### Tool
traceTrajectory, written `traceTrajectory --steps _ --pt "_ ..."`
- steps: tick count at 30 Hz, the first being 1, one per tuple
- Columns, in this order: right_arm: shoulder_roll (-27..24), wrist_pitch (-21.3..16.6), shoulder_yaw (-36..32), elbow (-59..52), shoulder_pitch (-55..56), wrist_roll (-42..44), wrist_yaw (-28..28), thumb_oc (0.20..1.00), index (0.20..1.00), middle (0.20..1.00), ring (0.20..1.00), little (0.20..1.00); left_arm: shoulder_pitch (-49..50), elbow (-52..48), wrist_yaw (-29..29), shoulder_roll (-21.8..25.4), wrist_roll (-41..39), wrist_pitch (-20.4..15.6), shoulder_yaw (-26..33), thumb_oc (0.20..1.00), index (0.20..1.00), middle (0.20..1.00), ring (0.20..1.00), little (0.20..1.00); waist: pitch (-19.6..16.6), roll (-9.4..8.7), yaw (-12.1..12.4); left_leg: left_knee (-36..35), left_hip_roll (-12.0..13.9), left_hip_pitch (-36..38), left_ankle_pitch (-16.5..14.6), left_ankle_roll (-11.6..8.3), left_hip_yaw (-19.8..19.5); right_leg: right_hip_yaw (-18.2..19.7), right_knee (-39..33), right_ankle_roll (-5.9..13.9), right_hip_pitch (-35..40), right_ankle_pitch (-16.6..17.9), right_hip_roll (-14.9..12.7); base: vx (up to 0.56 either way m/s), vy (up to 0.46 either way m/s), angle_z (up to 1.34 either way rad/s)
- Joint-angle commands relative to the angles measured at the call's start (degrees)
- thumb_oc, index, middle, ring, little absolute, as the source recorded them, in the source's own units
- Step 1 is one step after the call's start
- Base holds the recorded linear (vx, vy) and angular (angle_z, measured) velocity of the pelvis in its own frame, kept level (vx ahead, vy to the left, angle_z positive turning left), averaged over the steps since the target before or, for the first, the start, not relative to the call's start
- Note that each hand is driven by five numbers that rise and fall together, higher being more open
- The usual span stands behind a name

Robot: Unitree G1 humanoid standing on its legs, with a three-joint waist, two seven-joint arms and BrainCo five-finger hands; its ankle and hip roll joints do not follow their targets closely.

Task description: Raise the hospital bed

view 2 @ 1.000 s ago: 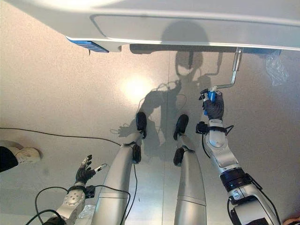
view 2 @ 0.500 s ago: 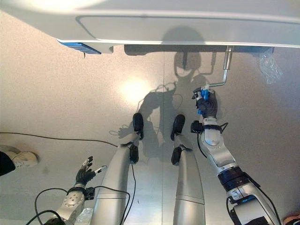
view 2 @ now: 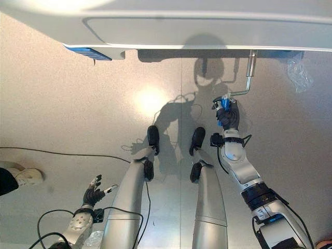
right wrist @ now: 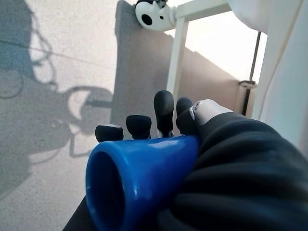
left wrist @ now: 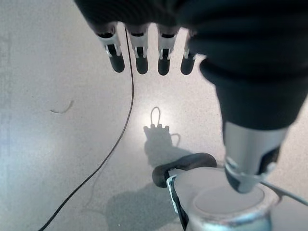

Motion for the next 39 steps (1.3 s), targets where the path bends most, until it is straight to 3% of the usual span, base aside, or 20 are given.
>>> traceTrajectory --steps 1,9,21,32,39 --pt "-3.5 -11.1 2.8 -16.8 -6.2 -10.1 1.4 0.2 0.2 0.2 0.2 0.2 6.0 0.5 0.7 -1.4 2.6 0.1 -0.7 1.0 1.0 1.0 1.0 1.0 -3.7 4.39 0.5 -4.7 -0.4 -1.7 3.6 -4.41 -5.0 -1.8 0.8 3.68 0.6 1.6 -1.6 0.01 0.048 -0.02" --pt "-1.8 -10.2 5.8 -15.7 -8.2 -9.1 3.3 0.2 0.2 0.2 0.2 0.2 6.0 0.6 0.7 -1.2 2.4 0.2 -0.4 1.0 1.0 1.0 1.0 1.0 -3.8 4.04 0.7 -4.2 -0.7 -1.8 3.3 -4.19 -4.9 -1.5 0.8 3.58 0.6 1.7 -1.7 0.0 0.011 0.0" --pt "-1.7 -10.7 5.2 -15.8 -7.5 -8.7 2.9 0.2 0.2 0.2 0.2 0.2 5.1 1.1 1.4 -1.3 2.2 0.0 -0.7 1.0 1.0 1.0 1.0 1.0 -4.2 3.98 0.7 -3.7 -0.8 -1.9 3.2 -4.1 -4.6 -1.4 1.5 3.5 0.1 1.6 -1.8 0.0 0.0 0.0" --pt "-3.7 -15.6 -3.0 -24.6 -0.5 -2.7 2.1 0.2 0.2 0.2 0.2 0.2 7.0 -0.2 1.2 0.1 0.9 -0.3 -0.2 1.0 1.0 1.0 1.0 1.0 -4.5 3.83 -0.4 -4.9 -0.1 -0.7 3.6 -4.16 -4.2 -1.3 0.8 3.4 0.8 1.7 -1.2 0.0 -0.007 0.0" --pt "-4.5 -18.9 -12.4 -26.2 6.5 0.7 0.6 0.2 0.2 0.2 0.2 0.2 7.8 -1.5 0.6 -0.5 0.1 -0.8 -0.4 1.0 1.0 1.0 1.0 1.0 -4.6 4.15 -1.8 -5.3 0.3 -0.3 3.5 -4.25 -4.4 -1.4 0.8 3.22 0.8 1.4 -0.5 -0.01 -0.039 -0.02"
